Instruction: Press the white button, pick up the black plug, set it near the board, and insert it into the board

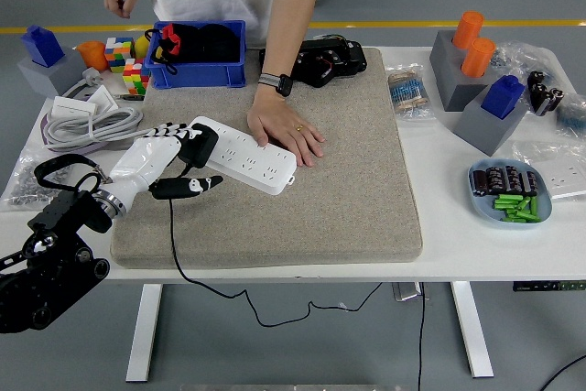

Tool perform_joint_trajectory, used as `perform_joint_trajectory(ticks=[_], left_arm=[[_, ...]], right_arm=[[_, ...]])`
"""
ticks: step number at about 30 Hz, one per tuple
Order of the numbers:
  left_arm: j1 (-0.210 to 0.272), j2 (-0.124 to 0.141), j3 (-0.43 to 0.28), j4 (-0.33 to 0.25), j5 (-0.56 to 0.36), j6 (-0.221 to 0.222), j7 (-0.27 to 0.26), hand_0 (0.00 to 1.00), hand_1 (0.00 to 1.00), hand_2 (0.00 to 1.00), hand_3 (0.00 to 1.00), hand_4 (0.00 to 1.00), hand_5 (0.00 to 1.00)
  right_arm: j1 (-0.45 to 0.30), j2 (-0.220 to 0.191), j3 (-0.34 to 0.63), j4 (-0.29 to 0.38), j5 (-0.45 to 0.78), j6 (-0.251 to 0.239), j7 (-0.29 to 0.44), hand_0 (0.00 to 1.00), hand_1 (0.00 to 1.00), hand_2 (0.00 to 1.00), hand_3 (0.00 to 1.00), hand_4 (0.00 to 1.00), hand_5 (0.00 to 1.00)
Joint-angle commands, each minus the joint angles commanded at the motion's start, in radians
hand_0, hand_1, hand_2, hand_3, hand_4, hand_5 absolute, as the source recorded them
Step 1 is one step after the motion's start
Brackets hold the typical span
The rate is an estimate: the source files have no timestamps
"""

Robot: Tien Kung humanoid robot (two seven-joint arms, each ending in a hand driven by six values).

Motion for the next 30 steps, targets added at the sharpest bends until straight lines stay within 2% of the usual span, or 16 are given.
perform_joint_trajectory(ticks=[21, 30], left_arm=[[-0.062, -0.042, 0.049, 0.066, -0.031, -0.022, 0.019, 0.947, 0.942, 0.859, 0.834, 0.866, 0.76], [-0.06, -0.043, 0.053, 0.066, -0.04, -0.028, 0.025, 0.938, 0.936, 0.859, 0.831, 0.866, 0.761]], right_arm=[[-0.006, 0.004, 0.006, 0.0, 0.0, 0.0, 0.0, 0.711, 0.674, 0.668, 0.615, 0.661, 0.372], [-0.008, 0.009, 0.009, 0.0, -0.001, 0.0, 0.001, 0.711, 0.674, 0.667, 0.615, 0.662, 0.371]])
